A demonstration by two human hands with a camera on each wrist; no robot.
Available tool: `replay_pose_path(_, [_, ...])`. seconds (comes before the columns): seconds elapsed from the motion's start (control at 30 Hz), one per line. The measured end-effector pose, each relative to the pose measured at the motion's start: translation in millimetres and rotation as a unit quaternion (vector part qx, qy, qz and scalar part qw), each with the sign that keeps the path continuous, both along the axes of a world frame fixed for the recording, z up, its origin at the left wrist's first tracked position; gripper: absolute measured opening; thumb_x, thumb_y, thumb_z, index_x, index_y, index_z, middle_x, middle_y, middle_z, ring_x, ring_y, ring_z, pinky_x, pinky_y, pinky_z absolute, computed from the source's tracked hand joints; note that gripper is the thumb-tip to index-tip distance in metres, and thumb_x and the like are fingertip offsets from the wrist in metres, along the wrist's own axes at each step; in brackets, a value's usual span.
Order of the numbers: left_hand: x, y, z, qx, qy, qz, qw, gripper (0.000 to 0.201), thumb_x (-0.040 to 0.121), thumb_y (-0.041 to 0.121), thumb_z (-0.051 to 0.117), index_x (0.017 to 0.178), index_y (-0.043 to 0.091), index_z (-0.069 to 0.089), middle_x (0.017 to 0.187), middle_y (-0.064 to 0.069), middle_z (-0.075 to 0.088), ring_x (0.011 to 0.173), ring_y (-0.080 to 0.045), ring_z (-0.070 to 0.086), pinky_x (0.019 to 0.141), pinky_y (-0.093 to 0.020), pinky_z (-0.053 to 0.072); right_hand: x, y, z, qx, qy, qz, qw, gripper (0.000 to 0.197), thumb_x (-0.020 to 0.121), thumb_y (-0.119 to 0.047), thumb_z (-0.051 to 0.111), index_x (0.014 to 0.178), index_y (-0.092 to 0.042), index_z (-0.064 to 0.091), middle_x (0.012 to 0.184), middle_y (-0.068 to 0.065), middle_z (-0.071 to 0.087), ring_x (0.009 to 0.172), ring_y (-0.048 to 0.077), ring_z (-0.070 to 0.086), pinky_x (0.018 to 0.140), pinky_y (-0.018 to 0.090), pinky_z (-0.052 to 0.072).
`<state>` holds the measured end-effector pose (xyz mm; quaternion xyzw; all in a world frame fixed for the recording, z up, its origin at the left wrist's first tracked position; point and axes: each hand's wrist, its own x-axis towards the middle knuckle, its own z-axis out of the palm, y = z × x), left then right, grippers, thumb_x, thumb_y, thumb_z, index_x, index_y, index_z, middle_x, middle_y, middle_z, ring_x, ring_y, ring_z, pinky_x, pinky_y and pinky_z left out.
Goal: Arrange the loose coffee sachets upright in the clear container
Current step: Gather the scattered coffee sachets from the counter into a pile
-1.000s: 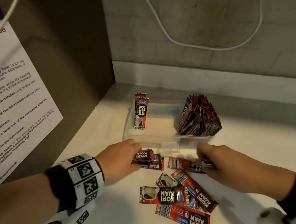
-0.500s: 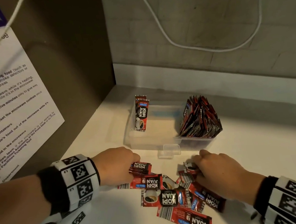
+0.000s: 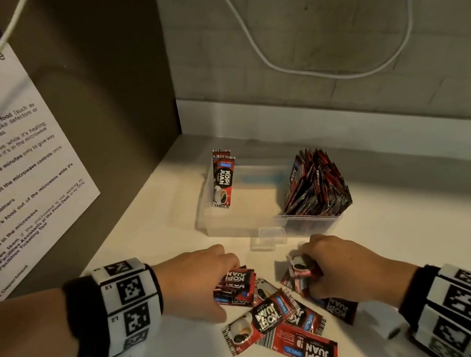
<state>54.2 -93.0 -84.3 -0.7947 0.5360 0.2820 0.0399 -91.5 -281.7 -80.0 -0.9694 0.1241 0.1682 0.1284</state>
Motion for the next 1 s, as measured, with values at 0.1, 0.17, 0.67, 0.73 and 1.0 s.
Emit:
replay_pose_path(0.1, [4, -2, -1, 0.015, -0.023, 0.0, 1.0, 0.051, 0.077, 0.046, 0.073, 0.117, 0.021, 0.053, 0.107, 0.006, 0.043, 0.093, -0.015, 0.052, 0.075, -0.03, 0.047, -4, -6, 3, 0.0, -0.017, -0.001, 1.0, 0.012, 0.084, -0.033, 0.062, 0.093, -0.025, 0.06, 0.089, -0.009, 0.06, 0.08, 0.007, 0.058, 0.071, 0.022, 0.051])
replay_pose_path(0.17, [7, -6, -1, 0.023, -0.032, -0.002, 0.999, 0.048, 0.077, 0.047, 0.073, 0.112, 0.019, 0.056, 0.105, 0.004, 0.049, 0.092, -0.016, 0.053, 0.074, -0.03, 0.046, -8, -9, 8, 0.036, -0.055, -0.019, 0.998, 0.016, 0.089, -0.023, 0.057, 0.078, -0.029, 0.048, 0.074, -0.009, 0.056, 0.065, 0.005, 0.054, 0.059, 0.018, 0.044])
replay_pose_path(0.67, [-24, -19, 13, -0.066, 0.118, 0.007, 0.991, 0.024, 0.085, 0.034, 0.069, 0.097, 0.029, 0.049, 0.095, 0.005, 0.064, 0.081, -0.01, 0.06, 0.068, -0.024, 0.051, -18, 8, -9, 0.029, -0.005, -0.061, 0.998, 0.02, 0.079, -0.031, 0.066, 0.072, -0.029, 0.048, 0.07, -0.008, 0.053, 0.063, 0.004, 0.048, 0.056, 0.017, 0.039])
replay_pose_path(0.73, [-35, -22, 5, -0.032, 0.091, -0.024, 0.995, 0.048, 0.077, 0.039, 0.077, 0.113, 0.024, 0.049, 0.106, 0.005, 0.063, 0.09, -0.011, 0.06, 0.075, -0.026, 0.052, -18, 5, -8, 0.034, -0.003, -0.074, 0.997, 0.022, 0.081, -0.031, 0.064, 0.068, -0.029, 0.047, 0.066, -0.007, 0.056, 0.062, 0.005, 0.053, 0.055, 0.017, 0.041])
replay_pose_path(1.0, [-30, -33, -5, -0.064, 0.063, -0.015, 0.996, 0.046, 0.074, 0.03, 0.08, 0.106, 0.023, 0.048, 0.102, 0.005, 0.061, 0.078, -0.008, 0.049, 0.056, -0.015, 0.034, -36, -10, 28, 0.174, -0.125, -0.156, 0.964, 0.017, 0.082, -0.009, 0.068, 0.075, -0.004, 0.054, 0.056, -0.005, 0.051, 0.046, 0.007, 0.046, 0.048, 0.021, 0.042])
